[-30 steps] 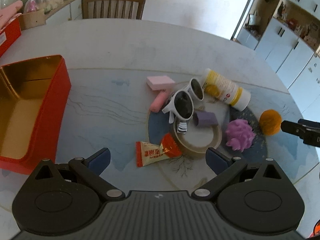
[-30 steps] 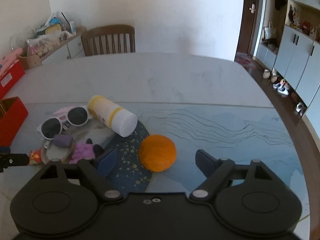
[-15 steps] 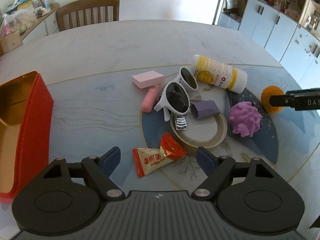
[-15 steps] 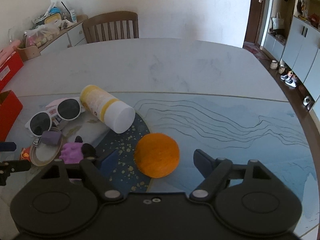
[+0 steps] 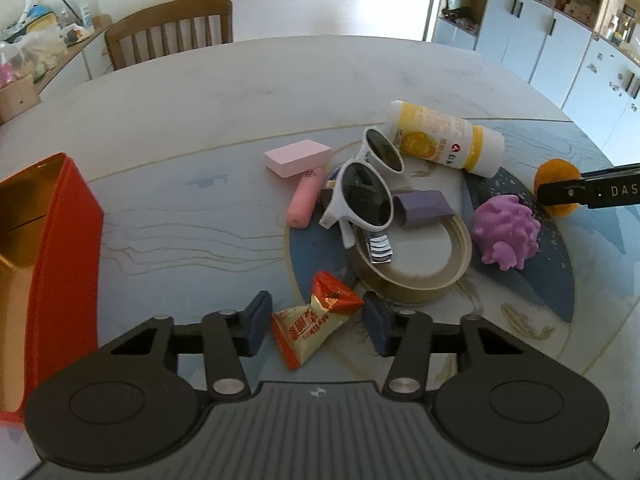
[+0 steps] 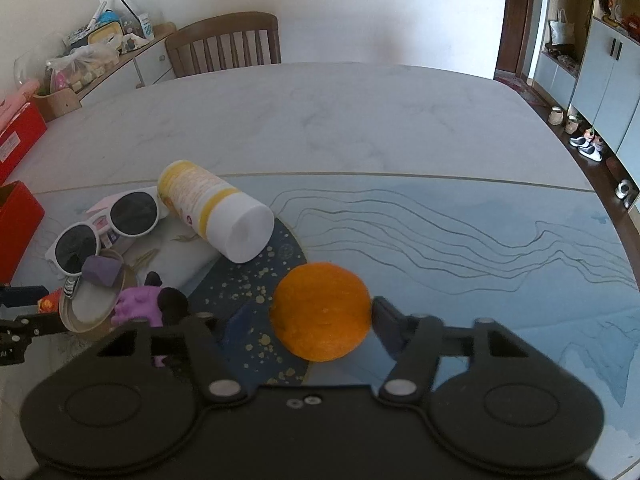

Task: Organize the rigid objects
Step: 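Grasp the red-and-white snack packet with the left gripper while the right gripper grasps the orange, then carry the snack packet with the left gripper while the right gripper carries the orange to the tin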

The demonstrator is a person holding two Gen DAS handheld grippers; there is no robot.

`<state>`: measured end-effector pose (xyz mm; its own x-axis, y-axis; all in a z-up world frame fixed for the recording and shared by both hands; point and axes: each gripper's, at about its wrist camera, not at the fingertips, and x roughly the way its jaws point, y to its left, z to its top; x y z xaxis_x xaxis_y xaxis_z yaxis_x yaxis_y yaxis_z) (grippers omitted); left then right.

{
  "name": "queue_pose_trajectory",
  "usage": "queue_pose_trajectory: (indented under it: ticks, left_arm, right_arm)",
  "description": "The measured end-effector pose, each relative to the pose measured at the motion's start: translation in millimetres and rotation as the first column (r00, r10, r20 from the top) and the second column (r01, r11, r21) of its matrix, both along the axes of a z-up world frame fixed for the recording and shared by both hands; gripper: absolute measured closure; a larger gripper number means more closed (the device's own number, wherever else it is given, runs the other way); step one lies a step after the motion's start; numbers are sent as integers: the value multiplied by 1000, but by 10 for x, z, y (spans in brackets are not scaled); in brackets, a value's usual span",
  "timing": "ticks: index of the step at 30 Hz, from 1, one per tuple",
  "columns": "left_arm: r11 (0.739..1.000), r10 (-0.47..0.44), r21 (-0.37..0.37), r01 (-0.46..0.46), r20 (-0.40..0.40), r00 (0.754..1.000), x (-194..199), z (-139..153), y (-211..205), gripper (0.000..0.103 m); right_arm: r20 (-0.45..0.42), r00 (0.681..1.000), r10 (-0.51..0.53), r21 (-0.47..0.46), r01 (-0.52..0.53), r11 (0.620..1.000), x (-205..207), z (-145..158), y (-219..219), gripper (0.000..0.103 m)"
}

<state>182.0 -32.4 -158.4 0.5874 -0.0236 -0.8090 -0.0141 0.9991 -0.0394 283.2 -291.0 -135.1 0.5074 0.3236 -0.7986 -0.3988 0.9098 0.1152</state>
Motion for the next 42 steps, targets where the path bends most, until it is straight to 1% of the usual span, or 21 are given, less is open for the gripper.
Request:
queue_pose_trajectory:
  ticks: [1, 2, 5, 6, 7, 9, 12, 15, 17, 25, 29, 32, 37, 42]
  left_arm:
    - [1000, 4, 0, -4, -1, 1000, -9, 4, 2, 57]
    - [1000, 8, 3, -8, -1, 1000, -18, 4, -2, 58]
    - [999, 16, 38, -16, 6, 1000, -52, 19, -41, 68]
    - [998, 20, 51, -21, 4, 1000, -58, 21, -53, 82]
    - [998, 28, 57, -28, 1, 1000, -64, 26, -55, 83]
    - [998, 39, 48, -39, -4, 999, -81, 29, -38, 84]
    - [997, 62, 55, -61, -10, 998, -120, 40, -26, 84]
    - [996, 80, 46, -80, -4, 997, -181, 87, -5, 84]
    - [995, 100, 30, -100, 2, 995, -233, 146, 16, 84]
    - [986, 164, -43, -163, 42, 986, -415, 467, 128, 84]
    - [982, 182, -73, -176, 74, 981, -514, 678, 217, 84]
    - [981, 182, -82, -175, 87, 980, -568, 796, 287, 84]
    - [982, 174, -98, -163, 108, 979, -664, 947, 461, 84]
    - [977, 196, -107, -184, 114, 974, -757, 1045, 761, 84]
  right_arm:
    - [4, 1000, -4, -1, 4, 1000, -2, 1, -5, 49]
    - [4, 1000, -5, 2, 5, 1000, -1, 0, -9, 49]
    - [10, 1000, 1, 1, -1, 1000, -19, 0, -17, 49]
    - [14, 1000, 4, -5, -4, 1000, -34, 2, -15, 49]
    - [16, 1000, 6, -7, -6, 1000, -47, 1, -11, 49]
    - [18, 1000, 8, -7, -8, 1000, -75, 3, -21, 49]
    - [16, 1000, 4, -3, -4, 1000, -116, 23, -48, 49]
    - [15, 1000, 4, 9, -4, 1000, -170, 85, -74, 49]
    - [20, 1000, 15, 25, -15, 1000, -218, 158, -78, 49]
    - [90, 991, 97, 61, -103, 993, -449, 565, 73, 49]
    - [121, 981, 152, 81, -162, 983, -568, 768, 244, 49]
    - [146, 970, 196, 90, -211, 973, -655, 899, 410, 49]
    - [160, 957, 241, 106, -260, 960, -765, 1063, 762, 49]
    - [167, 942, 293, 108, -312, 944, -899, 1155, 1198, 49]
